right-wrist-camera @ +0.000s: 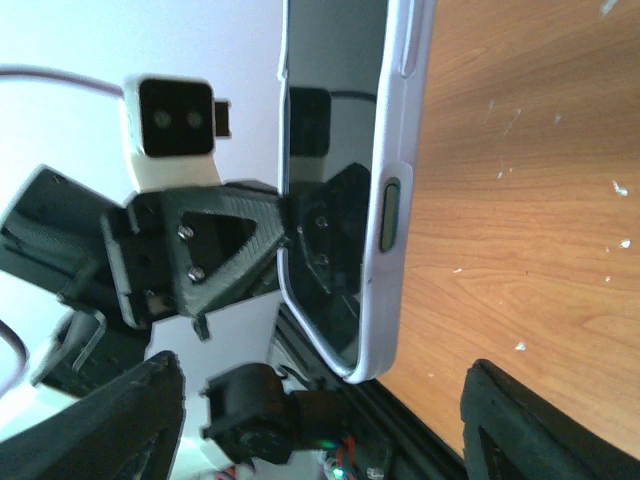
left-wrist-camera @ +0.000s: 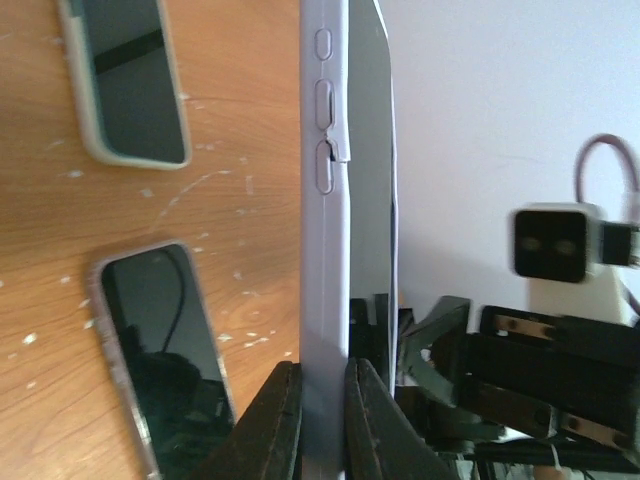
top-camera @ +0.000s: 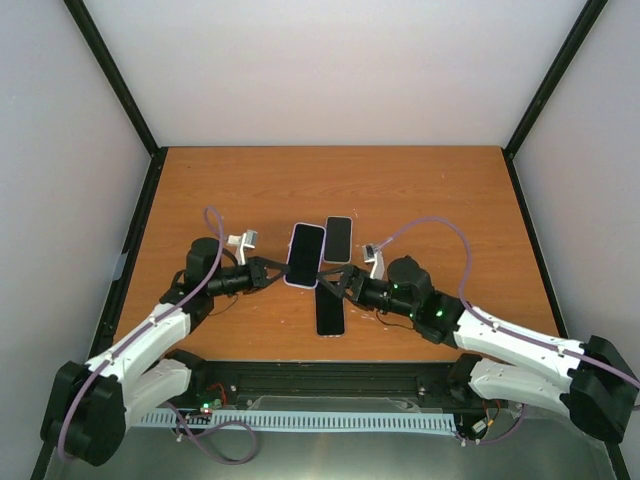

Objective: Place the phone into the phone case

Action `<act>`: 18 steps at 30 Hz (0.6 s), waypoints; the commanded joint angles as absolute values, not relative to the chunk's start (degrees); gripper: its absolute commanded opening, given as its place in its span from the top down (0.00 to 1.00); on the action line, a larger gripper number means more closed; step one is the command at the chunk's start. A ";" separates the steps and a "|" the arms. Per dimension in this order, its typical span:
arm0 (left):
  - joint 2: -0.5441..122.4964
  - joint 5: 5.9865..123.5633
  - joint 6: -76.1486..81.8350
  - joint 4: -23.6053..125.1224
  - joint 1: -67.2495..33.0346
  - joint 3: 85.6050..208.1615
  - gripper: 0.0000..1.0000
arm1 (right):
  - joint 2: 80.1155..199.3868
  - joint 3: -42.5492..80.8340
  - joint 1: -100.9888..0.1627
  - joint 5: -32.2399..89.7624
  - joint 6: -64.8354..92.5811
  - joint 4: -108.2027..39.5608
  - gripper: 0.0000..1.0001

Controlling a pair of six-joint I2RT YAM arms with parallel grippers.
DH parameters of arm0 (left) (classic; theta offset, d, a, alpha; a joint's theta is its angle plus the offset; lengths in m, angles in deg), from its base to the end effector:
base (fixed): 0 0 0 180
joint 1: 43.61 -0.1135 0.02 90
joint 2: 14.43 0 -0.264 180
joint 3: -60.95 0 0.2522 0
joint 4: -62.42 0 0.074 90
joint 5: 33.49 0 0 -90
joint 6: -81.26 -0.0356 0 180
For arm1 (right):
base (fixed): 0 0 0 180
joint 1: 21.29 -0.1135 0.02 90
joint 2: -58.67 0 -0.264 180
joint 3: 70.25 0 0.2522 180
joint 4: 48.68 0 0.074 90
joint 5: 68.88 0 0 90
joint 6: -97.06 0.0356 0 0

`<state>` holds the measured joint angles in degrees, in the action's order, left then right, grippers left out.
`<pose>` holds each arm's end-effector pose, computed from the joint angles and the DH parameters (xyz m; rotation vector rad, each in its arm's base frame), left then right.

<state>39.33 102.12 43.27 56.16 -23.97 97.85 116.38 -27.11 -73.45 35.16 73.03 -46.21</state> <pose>0.1763 -0.0899 0.2144 -0.0257 2.2048 -1.5455 0.1323 0.1844 0.2414 0.0659 2.2164 1.5403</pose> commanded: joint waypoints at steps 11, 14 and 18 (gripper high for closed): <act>49.24 95.74 38.80 54.81 -29.77 96.05 1.00 | 105.09 -25.57 -73.63 22.52 66.63 -25.31 0.00; 51.26 96.02 38.31 56.28 -29.90 95.55 1.00 | 102.81 -24.94 -73.58 19.68 65.67 -21.86 0.00; 53.75 94.92 37.29 56.30 -29.98 95.39 1.00 | 101.37 -24.24 -73.56 17.38 65.02 -18.91 0.00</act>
